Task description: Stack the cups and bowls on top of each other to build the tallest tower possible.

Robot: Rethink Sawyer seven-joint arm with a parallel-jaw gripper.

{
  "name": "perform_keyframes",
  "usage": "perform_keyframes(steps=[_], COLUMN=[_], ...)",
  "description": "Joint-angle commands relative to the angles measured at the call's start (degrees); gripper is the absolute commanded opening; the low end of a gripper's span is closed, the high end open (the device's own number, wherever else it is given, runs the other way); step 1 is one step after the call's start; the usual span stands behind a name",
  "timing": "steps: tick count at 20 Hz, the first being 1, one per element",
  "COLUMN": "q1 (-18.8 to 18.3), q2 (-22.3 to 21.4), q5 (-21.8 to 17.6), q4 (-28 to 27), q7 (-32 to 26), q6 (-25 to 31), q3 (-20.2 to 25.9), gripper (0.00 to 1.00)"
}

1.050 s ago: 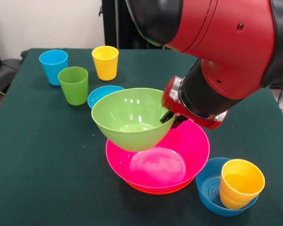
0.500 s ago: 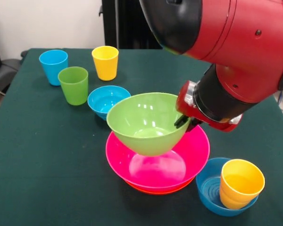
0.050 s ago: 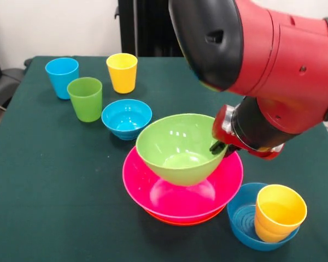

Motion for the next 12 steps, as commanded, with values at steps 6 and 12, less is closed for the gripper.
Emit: perform_keyframes(steps=[6,12], q1=[1.3,1.8], q2=[2.1,1.0], q5=[-0.9,0.2], q4=[-0.7,-0.3], q7=[12.1,12.8], q6=[-8.2,-8.6], q3=[1.8,0.4], gripper=[1.00,1.00])
